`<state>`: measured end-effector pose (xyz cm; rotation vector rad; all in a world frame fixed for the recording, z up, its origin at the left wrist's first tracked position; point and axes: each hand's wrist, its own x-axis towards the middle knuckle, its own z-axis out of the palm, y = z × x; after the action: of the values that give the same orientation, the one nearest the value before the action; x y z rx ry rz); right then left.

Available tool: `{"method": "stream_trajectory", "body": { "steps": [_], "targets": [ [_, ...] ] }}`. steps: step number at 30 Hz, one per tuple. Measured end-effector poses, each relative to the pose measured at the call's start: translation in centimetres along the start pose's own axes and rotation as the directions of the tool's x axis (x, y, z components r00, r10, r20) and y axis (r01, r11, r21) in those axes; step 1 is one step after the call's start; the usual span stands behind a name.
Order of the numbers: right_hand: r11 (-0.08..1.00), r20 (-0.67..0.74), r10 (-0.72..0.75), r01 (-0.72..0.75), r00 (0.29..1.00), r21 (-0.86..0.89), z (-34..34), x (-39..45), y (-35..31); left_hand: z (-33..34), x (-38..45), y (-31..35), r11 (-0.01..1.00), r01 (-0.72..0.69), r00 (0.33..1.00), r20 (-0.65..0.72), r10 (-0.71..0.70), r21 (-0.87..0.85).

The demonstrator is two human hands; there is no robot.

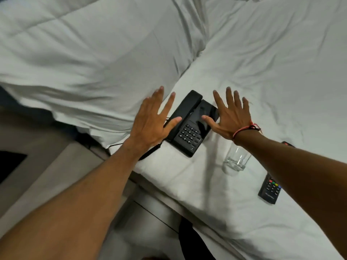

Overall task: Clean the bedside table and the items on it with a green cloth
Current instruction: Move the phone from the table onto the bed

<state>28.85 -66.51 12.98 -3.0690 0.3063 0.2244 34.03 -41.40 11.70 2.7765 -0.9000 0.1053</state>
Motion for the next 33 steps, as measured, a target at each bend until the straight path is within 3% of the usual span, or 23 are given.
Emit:
{"method": "stream_trajectory", "body": {
  "steps": [2,6,16,27,33],
  "targets": [
    [0.995,-0.035,-0.064,0.061,0.997,-0.084,-0.4,-0.5,-1.2,-1.2,-1.8,-0.7,0.991,-0.024,0.999,-0.027,0.028,0.131],
    [0.978,-0.065,-0.145,0.133,0.987,-0.16,-1.6,-1.8,-4.3,-3.2,-5.9,-2.7,0.959,0.073,0.994,-0.092,-0.05,0.275],
    [0.894,-0.099,-0.435,0.416,0.895,-0.164,-2.1,-5.9,-18.5,-8.3,-21.8,-8.8,0.854,0.402,0.914,-0.205,-0.351,0.331],
    [0.712,-0.03,-0.698,0.69,0.715,-0.129,1.7,-12.3,-35.6,-8.9,-40.2,-14.0,0.609,0.736,0.672,-0.214,-0.709,0.294],
    [0.521,0.056,-0.844,0.839,0.534,-0.155,3.9,-15.3,-42.9,-8.8,-48.1,-14.3,0.449,0.845,0.528,-0.318,-0.788,0.291]
  ]
}}
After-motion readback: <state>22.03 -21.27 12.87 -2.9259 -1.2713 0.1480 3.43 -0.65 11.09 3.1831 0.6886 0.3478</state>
